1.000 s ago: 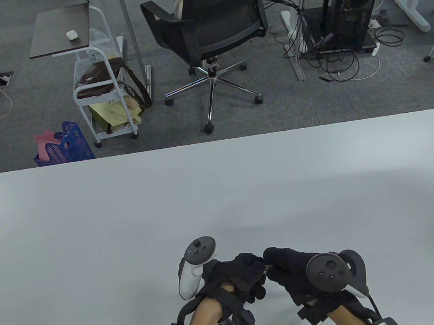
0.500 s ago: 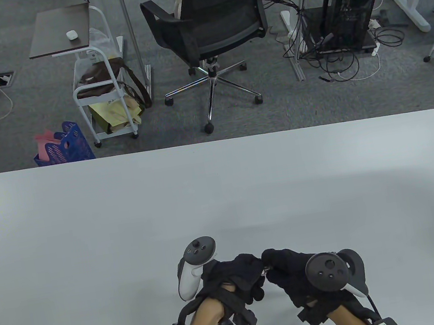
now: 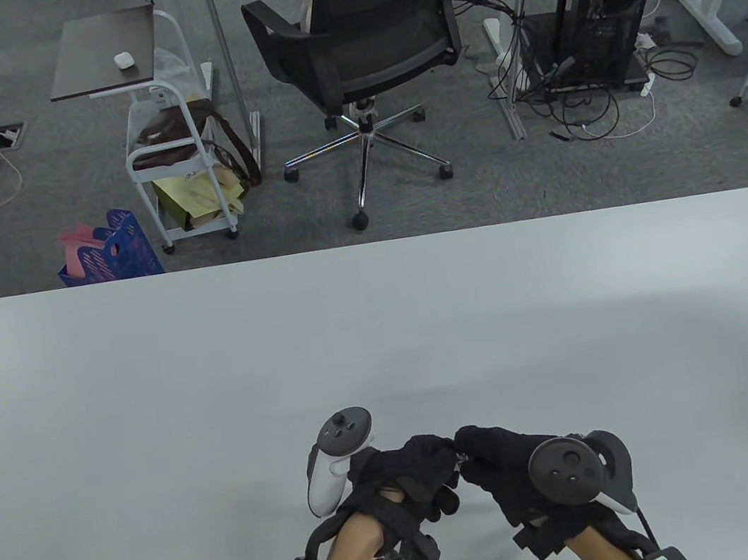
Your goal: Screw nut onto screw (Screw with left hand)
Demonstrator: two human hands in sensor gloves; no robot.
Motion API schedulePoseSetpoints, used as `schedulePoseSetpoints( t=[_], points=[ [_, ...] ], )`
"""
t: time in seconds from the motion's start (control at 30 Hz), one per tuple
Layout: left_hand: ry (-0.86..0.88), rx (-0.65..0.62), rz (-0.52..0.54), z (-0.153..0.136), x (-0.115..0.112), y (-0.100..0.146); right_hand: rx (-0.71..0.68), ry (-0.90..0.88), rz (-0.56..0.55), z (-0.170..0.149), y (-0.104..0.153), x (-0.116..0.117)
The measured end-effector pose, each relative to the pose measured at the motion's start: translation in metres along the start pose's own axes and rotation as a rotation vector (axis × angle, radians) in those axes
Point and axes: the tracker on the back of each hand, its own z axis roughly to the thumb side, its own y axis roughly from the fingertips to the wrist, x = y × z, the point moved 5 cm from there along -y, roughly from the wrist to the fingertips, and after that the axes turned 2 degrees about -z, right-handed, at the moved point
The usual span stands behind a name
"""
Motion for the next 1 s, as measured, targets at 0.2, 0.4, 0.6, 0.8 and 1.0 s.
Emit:
schedulePoseSetpoints(
  t=[0.2, 0.4, 0.6, 0.8, 1.0],
  points=[
    [-0.036, 0.024, 0.023, -0.0019, -0.0007, -0.0016, 0.0, 0.008, 0.013, 0.0002, 0.0002, 0.0022],
    [-0.001, 0.014, -0.008, -0.0021, -0.0014, -0.0004, 0.004, -0.008, 0.0, -0.0004, 0.0002, 0.0002],
    [-0.04, 0.021, 0.005, 0.0, -0.0025, -0.0018, 0.001, -0.003, 0.013, 0.0006, 0.0, 0.0016],
    [0.0, 0.014, 0.011, -0.0022, -0.0007, -0.0002, 0.003, -0.01, 0.01, -0.0002, 0.0001, 0.0018],
    [-0.04, 0.032, 0.03, -0.0015, 0.0001, -0.001, -0.003, 0.002, 0.017, 0.0013, 0.0, 0.0027]
  ],
)
